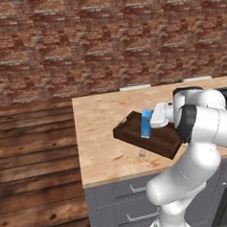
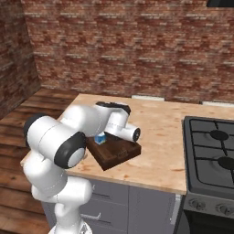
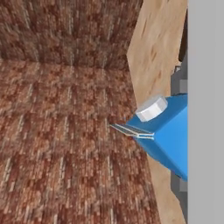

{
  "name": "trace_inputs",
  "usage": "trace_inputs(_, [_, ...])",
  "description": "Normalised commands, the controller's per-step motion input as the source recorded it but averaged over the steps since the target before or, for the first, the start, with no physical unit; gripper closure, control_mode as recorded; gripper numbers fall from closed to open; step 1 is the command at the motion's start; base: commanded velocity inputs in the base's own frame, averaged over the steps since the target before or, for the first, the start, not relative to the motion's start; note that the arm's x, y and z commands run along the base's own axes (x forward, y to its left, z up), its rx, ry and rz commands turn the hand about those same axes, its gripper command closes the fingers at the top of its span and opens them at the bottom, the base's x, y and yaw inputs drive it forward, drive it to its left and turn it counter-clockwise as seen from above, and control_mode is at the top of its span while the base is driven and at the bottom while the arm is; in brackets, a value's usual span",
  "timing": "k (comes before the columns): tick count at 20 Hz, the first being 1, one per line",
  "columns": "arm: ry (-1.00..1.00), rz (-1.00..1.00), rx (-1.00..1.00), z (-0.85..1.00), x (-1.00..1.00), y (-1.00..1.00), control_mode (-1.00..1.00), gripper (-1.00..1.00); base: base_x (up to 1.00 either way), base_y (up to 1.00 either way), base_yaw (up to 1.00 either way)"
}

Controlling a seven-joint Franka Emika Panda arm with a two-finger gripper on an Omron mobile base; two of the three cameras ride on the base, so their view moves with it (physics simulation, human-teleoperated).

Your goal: Take out the milk from the fridge and place it on the tray on the counter. Then take the sugar cube near the tray and place it in the tray.

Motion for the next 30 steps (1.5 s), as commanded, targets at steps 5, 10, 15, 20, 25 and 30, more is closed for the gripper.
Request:
trace_inputs(5, [-0.03,0.0,0.0,-0.03,-0.1,0.02,-1.0,-1.0,0.0,0.0,0.0])
trace_inputs(10, [-0.08,0.0,0.0,0.14,-0.2,0.0,-1.0,-1.0,0.0,0.0,0.0])
trace_inputs(15, [-0.12,0.0,0.0,0.22,-0.06,0.0,-1.0,-1.0,0.0,0.0,0.0])
trace_inputs(20, [-0.11,0.0,0.0,0.69,-0.13,0.03,-1.0,-1.0,0.0,0.0,0.0])
trace_inputs(25, [-0.14,0.0,0.0,0.92,-0.46,0.0,-1.0,-1.0,0.0,0.0,0.0])
trace_inputs(30, [-0.08,-0.09,-0.12,0.59,-0.86,0.11,-1.0,-1.0,0.0,0.0,0.0])
